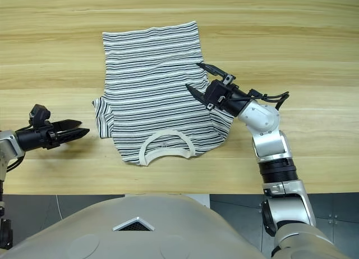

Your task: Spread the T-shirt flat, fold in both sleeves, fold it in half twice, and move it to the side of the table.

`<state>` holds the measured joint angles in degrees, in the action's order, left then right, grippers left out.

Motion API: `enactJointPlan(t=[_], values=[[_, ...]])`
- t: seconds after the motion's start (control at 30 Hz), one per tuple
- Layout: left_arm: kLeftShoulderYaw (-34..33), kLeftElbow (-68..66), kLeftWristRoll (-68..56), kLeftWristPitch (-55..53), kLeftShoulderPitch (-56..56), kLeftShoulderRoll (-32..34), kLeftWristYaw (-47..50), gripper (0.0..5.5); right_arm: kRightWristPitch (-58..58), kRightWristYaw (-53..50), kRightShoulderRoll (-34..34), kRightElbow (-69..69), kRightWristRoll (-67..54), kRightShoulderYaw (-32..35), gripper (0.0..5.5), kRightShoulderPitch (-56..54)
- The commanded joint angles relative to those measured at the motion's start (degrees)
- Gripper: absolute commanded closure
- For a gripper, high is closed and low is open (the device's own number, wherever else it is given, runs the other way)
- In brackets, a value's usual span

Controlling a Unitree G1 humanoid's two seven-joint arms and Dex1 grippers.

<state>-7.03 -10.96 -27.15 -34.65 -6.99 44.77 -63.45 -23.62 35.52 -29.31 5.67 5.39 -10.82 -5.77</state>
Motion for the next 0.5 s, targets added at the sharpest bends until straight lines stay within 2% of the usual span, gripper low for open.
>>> enactJointPlan(t=[0.03, 0.33, 0.5], values=[[3.18, -2.91, 3.74, -0.32, -0.48, -3.47, 4.95, 2.11, 0.36, -0.01, -0.03, -0.47, 0.54, -0.38, 2.72, 0.03], [8.32, -2.2, 4.14, 0.03, 1.04, -8.52, 7.08, 2.11, 0.9, -0.26, 0.34, -0.39, 0.9, -1.14, 2.72, -0.36], [8.94, -1.55, 3.8, -0.23, 0.86, -8.29, 7.47, 2.96, 0.99, -0.38, 0.46, -0.38, 0.87, -1.05, 2.7, -0.36]])
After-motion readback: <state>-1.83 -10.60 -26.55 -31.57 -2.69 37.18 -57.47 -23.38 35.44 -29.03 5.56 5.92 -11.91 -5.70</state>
